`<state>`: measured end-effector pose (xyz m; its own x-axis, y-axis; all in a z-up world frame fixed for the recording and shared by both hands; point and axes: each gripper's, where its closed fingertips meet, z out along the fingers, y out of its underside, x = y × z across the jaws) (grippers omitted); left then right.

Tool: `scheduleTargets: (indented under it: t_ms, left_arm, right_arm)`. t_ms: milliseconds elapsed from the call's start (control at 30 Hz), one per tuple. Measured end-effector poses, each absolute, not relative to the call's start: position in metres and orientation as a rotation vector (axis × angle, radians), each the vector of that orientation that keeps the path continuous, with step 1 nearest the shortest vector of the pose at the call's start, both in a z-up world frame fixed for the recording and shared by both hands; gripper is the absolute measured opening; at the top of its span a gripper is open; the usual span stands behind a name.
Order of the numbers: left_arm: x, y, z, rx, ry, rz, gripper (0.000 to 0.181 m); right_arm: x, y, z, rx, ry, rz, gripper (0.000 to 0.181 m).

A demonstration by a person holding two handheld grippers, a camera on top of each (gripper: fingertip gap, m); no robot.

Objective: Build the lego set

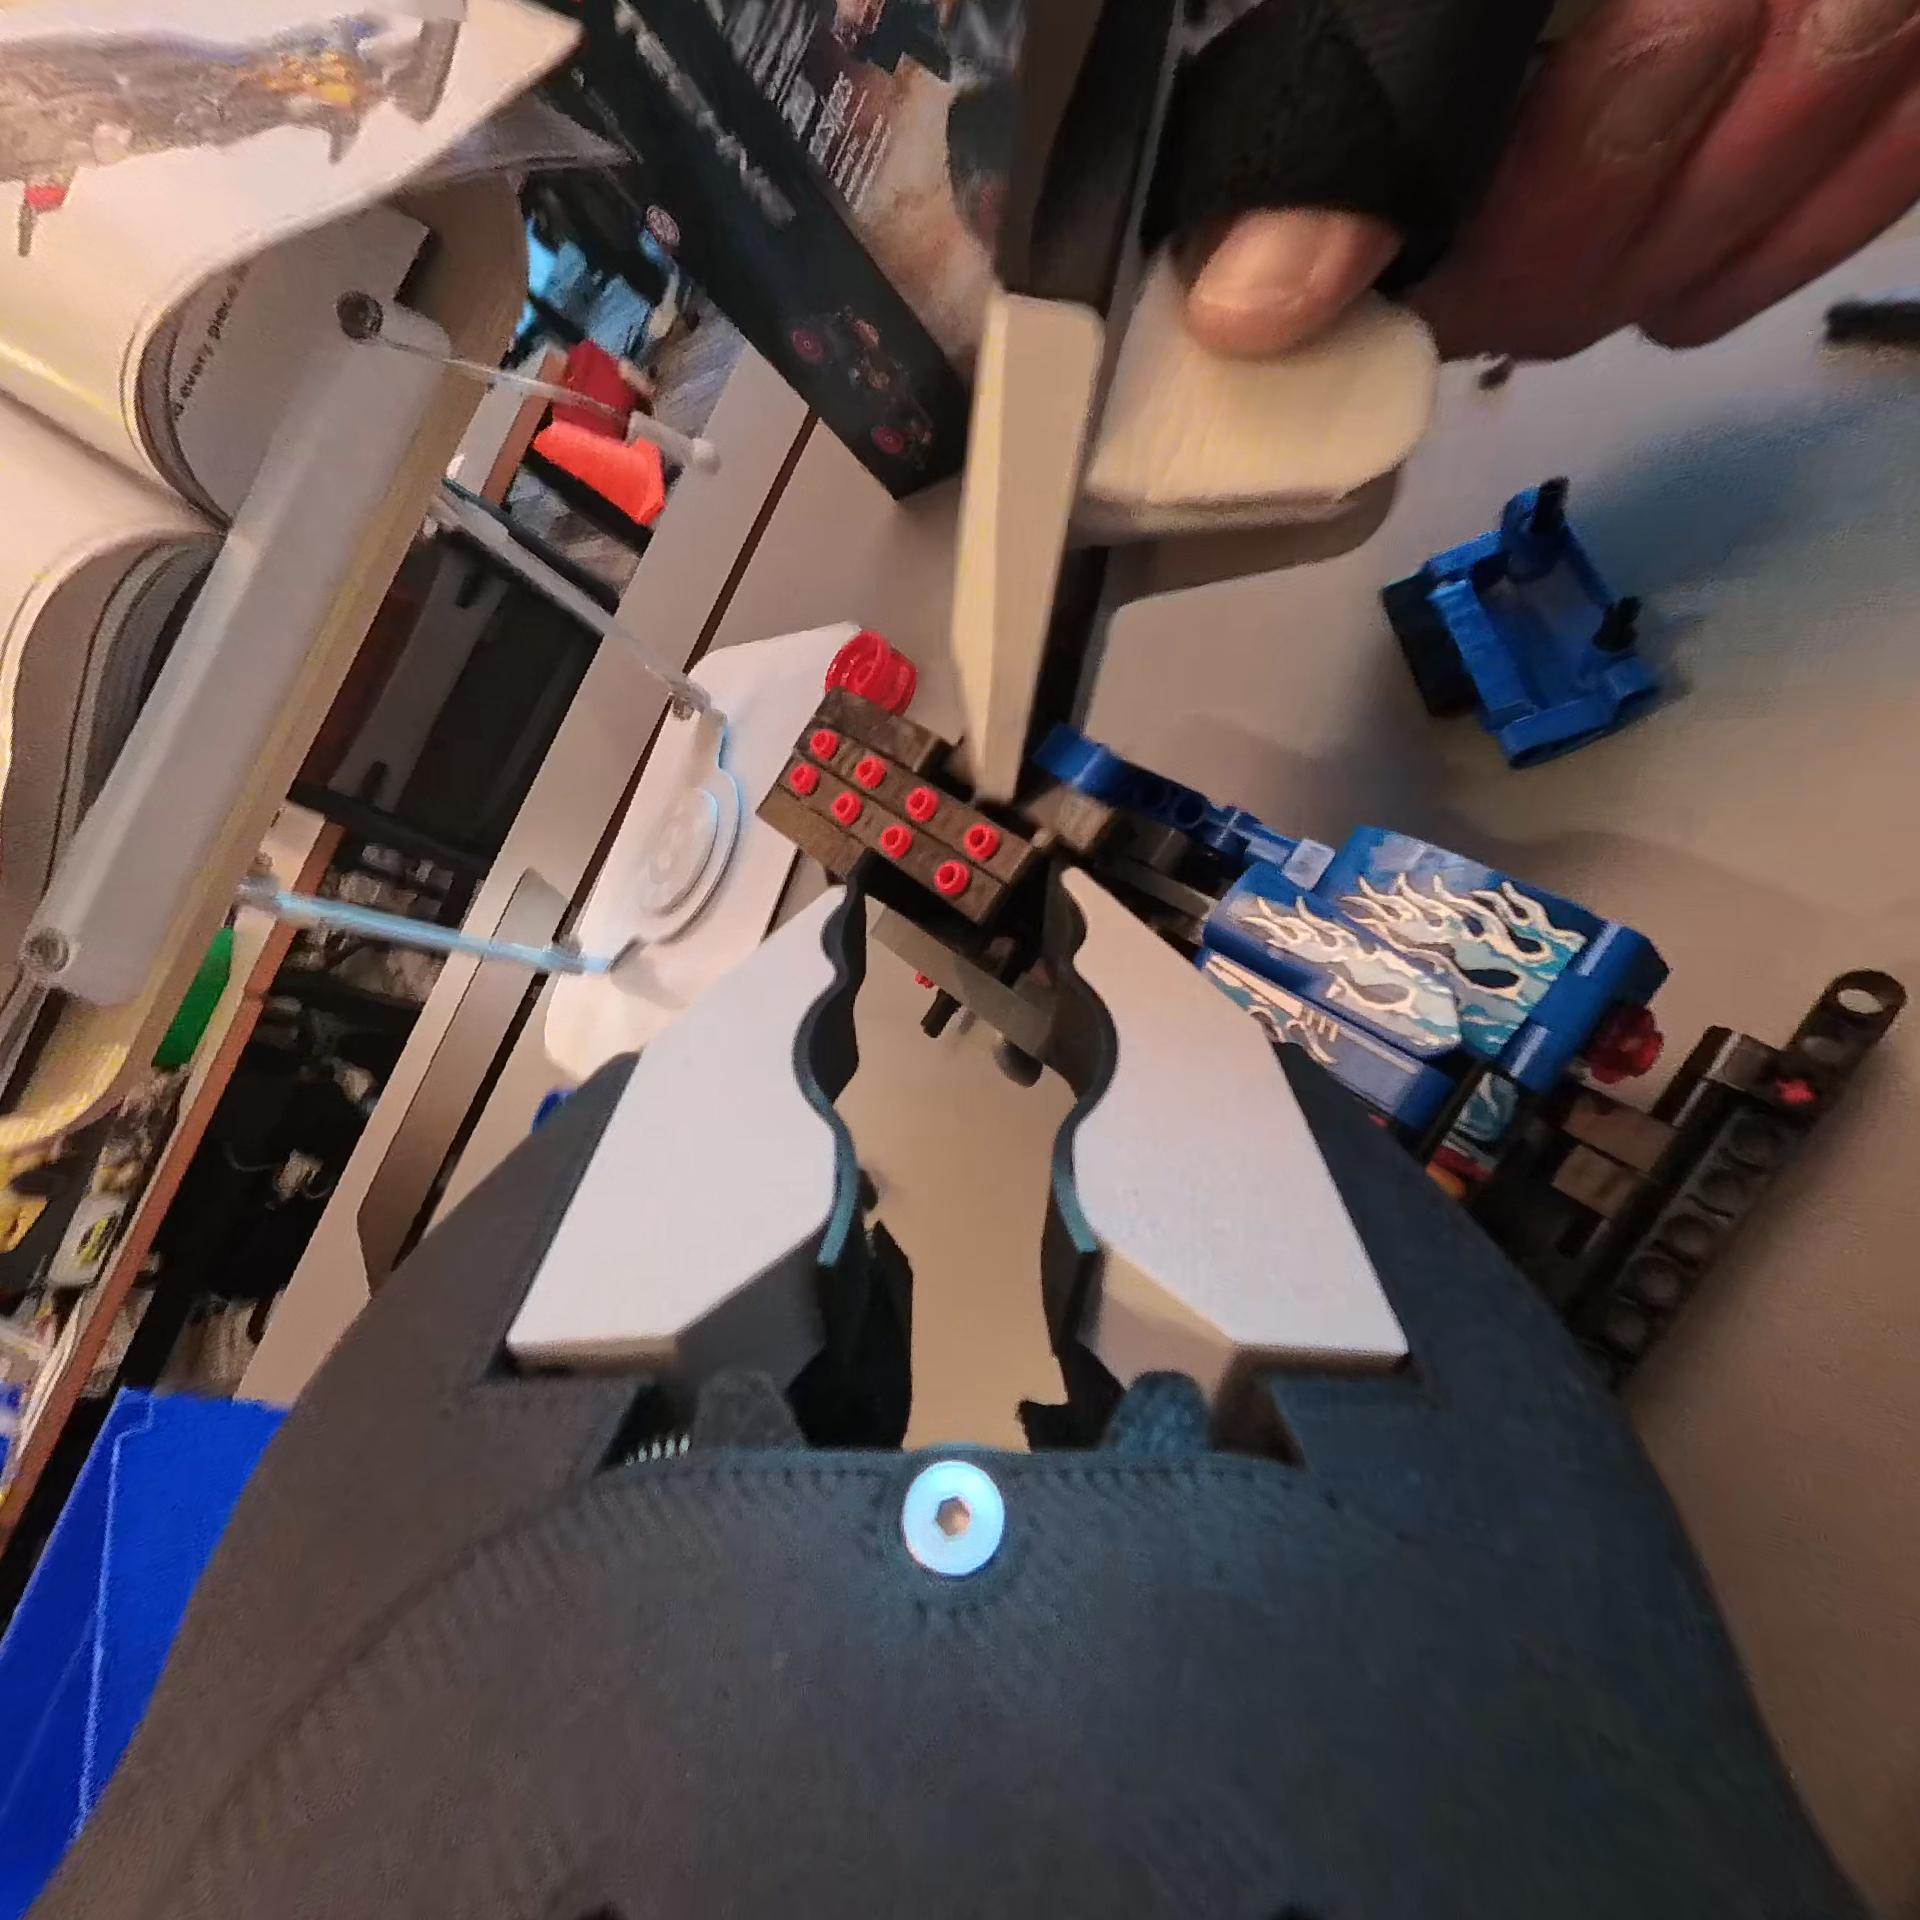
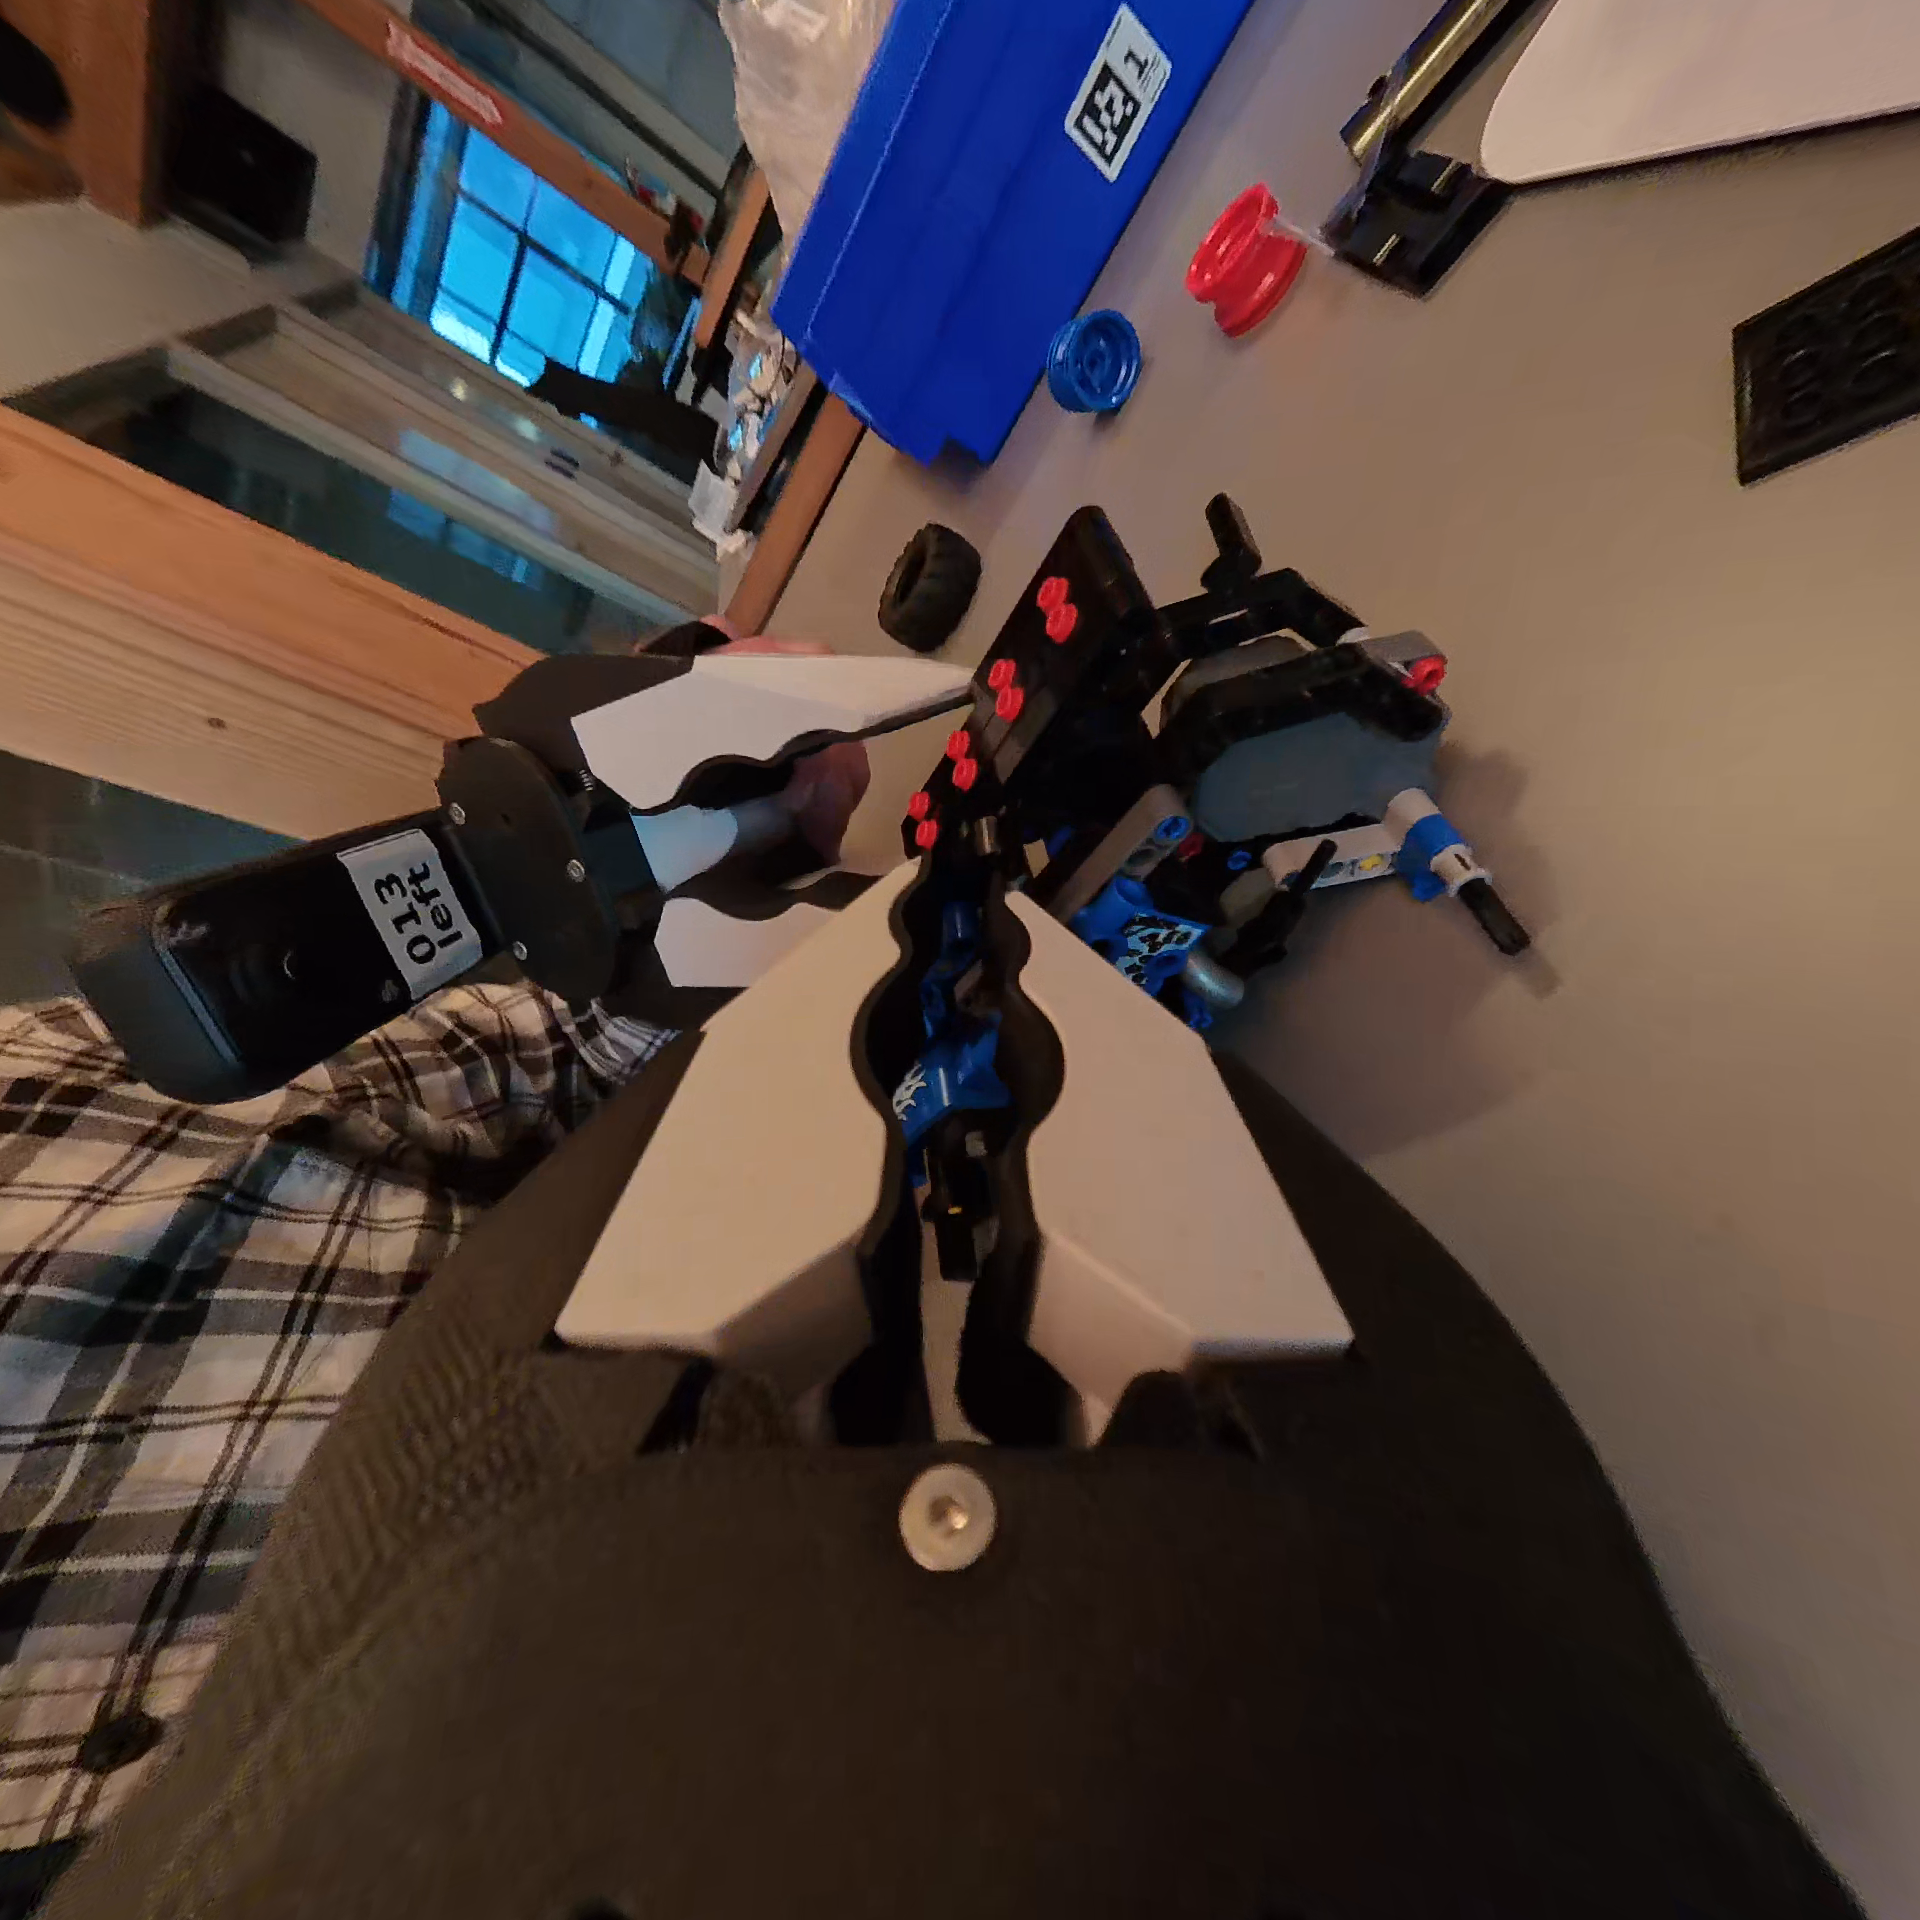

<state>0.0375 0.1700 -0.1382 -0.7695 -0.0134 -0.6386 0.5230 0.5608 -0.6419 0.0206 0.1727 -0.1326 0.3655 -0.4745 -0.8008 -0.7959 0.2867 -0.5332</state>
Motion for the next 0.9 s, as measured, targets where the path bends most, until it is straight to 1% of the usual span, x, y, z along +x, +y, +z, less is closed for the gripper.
scheduleTargets:
  t_ms: [200, 333, 400, 633, 700, 767, 900]
  left_arm:
    - [0.039, 0.171, -0.138, 0.402, 2.206, -1.163, 0.031]
    - [0.039, 0.171, -0.138, 0.387, 2.225, -1.198, 0.032]
    - [0.037, 0.171, -0.136, 0.391, 2.233, -1.222, 0.032]
    - [0.034, 0.171, -0.139, 0.400, 2.261, -1.235, 0.031]
    - [0.034, 0.172, -0.139, 0.396, 2.256, -1.228, 0.030]
    - [0.030, 0.170, -0.141, 0.410, 2.250, -1.223, 0.016]
    - [0.036, 0.170, -0.141, 0.409, 2.240, -1.204, 0.017]
  right_arm:
    - [0.024, 0.176, -0.132, -1.419, 1.240, 0.364, 0.007]
    - [0.025, 0.176, -0.131, -1.331, 1.231, 0.428, 0.008]
    - [0.021, 0.175, -0.129, -1.320, 1.206, 0.436, 0.011]
    - [0.010, 0.179, -0.131, -1.243, 1.168, 0.440, 0.009]
    - [0.011, 0.180, -0.131, -1.245, 1.178, 0.422, 0.008]
    - [0.012, 0.180, -0.130, -1.222, 1.182, 0.428, 0.008]
    - [0.017, 0.180, -0.129, -1.185, 1.205, 0.437, 0.007]
